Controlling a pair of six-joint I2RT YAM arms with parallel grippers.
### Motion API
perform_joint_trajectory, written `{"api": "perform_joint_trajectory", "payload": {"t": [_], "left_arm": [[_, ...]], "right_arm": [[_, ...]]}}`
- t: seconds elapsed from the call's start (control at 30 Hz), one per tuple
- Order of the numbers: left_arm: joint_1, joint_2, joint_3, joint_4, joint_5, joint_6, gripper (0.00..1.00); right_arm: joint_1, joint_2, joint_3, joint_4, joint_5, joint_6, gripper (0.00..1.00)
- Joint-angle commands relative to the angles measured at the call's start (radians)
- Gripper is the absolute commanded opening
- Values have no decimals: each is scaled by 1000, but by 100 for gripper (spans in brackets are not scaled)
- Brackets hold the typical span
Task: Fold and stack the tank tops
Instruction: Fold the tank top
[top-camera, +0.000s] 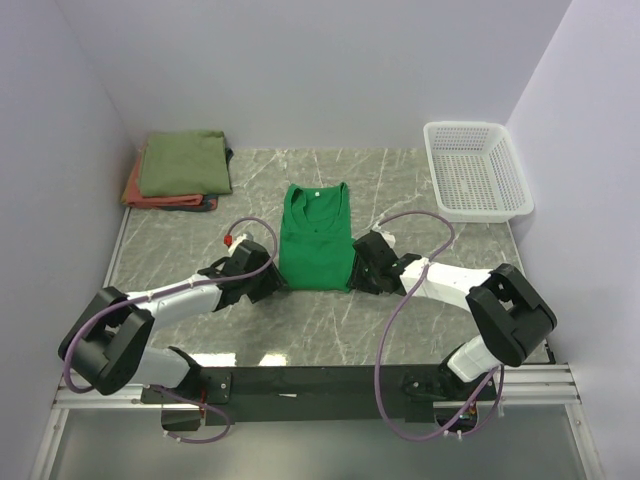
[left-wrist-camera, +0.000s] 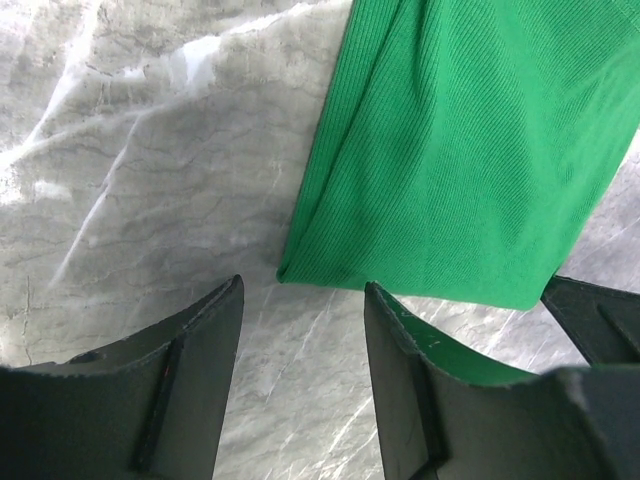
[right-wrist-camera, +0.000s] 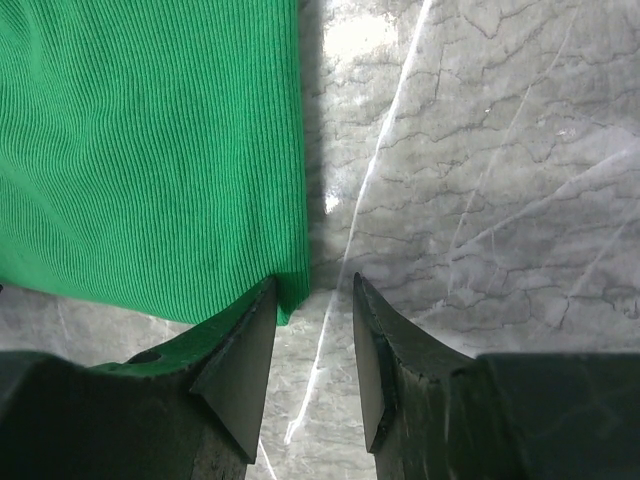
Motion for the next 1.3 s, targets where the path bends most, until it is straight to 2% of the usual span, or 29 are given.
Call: {"api": "perform_joint_trajectory", "payload": {"t": [0.0,0.1,0.27,0.33,0.37,0.47,0.8,0.9,1.03,1.13,1.27], "left_arm": [[-1,9,-10,37,-12,-7,57],[-1,26,-14,56,-12,-7,56],[-2,84,2,59,-28,-13,49],[-1,101,2,65,-31,-18,42],[-2,104,2,66,-31,-19,42],[-1,118,-2,76,-29,-24,33],[-7,137,-7,85,-11,-12,1],[-14,117,-4,70,-8,-2,1],[-45,66,-8,37,0,4,1],[-91,11,-17,-21,-11,-5,1],[-152,-140,-65,-88,-9,-50,1]], "right_arm": [[6,2,-9,-29,46,10,44],[6,-46,-12,-26,39,14,45],[5,-38,43,-34,4,21,46],[6,-11,55,-26,-15,30,46],[6,-11,58,-23,-15,33,46],[5,11,54,-3,-38,47,46],[6,98,52,52,-55,68,43],[6,98,48,45,-32,57,32],[6,60,23,17,-18,39,6],[6,-16,-32,-1,-33,24,1],[12,-145,-121,-21,-89,24,0]]}}
